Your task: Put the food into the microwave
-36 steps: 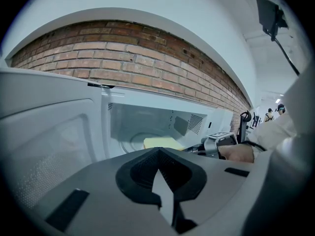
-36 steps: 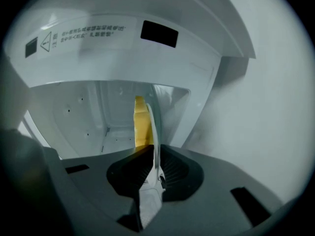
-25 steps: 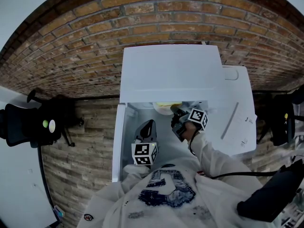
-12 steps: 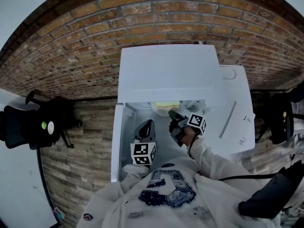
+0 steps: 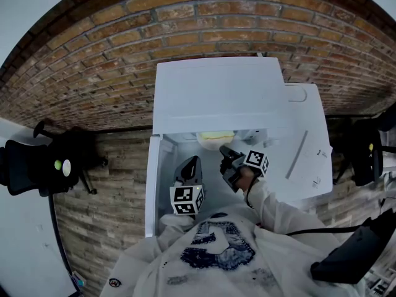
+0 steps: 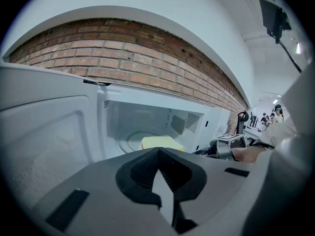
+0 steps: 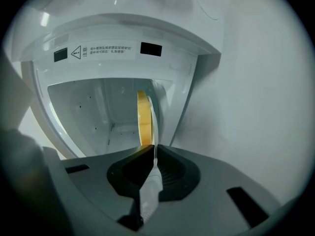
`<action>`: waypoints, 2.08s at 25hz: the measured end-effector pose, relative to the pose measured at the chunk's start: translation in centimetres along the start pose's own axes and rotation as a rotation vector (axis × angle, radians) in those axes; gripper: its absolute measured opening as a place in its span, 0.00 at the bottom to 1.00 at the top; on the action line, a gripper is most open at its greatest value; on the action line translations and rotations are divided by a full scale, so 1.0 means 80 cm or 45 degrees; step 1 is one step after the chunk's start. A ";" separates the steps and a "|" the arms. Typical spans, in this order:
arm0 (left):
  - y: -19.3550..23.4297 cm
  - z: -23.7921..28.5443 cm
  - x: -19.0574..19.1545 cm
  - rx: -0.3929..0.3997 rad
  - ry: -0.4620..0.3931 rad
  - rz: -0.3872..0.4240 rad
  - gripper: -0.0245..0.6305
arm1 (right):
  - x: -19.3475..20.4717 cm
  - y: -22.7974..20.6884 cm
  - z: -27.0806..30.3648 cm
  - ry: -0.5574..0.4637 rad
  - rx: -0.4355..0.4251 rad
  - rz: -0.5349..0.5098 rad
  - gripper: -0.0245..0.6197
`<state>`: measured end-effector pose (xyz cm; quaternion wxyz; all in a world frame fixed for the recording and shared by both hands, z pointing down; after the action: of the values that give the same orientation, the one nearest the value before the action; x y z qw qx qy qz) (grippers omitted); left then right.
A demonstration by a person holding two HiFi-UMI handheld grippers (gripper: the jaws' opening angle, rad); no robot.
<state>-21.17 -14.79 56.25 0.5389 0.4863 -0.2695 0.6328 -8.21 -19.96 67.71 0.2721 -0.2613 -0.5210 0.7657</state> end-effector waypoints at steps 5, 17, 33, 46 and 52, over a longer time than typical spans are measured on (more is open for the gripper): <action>-0.002 0.001 0.001 0.001 0.005 -0.003 0.05 | -0.001 0.001 0.000 0.006 -0.005 -0.009 0.08; -0.001 -0.001 0.003 0.000 0.015 0.004 0.05 | -0.017 0.006 0.021 -0.011 -0.004 -0.018 0.08; 0.000 0.005 0.003 0.003 0.031 0.008 0.05 | -0.023 0.011 0.048 -0.023 -0.009 -0.001 0.08; -0.004 0.004 0.002 0.030 0.028 0.009 0.05 | -0.021 0.016 0.049 -0.019 -0.067 0.005 0.11; -0.006 -0.001 0.000 0.030 0.011 0.011 0.05 | -0.012 0.014 0.037 0.001 -0.054 -0.014 0.12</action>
<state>-20.74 -14.63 56.16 0.5316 0.4889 -0.2616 0.6403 -9.75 -22.90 67.75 0.2709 -0.2643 -0.5386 0.7528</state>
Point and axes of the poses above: the fingertips, and each gripper's own axes: z forward along the fingers, y to its left, x out of its underside, the point moved 3 cm from there along -z, backward along the fingers, and after that the axes turned 2 degrees about -y, right-handed, at the moved point
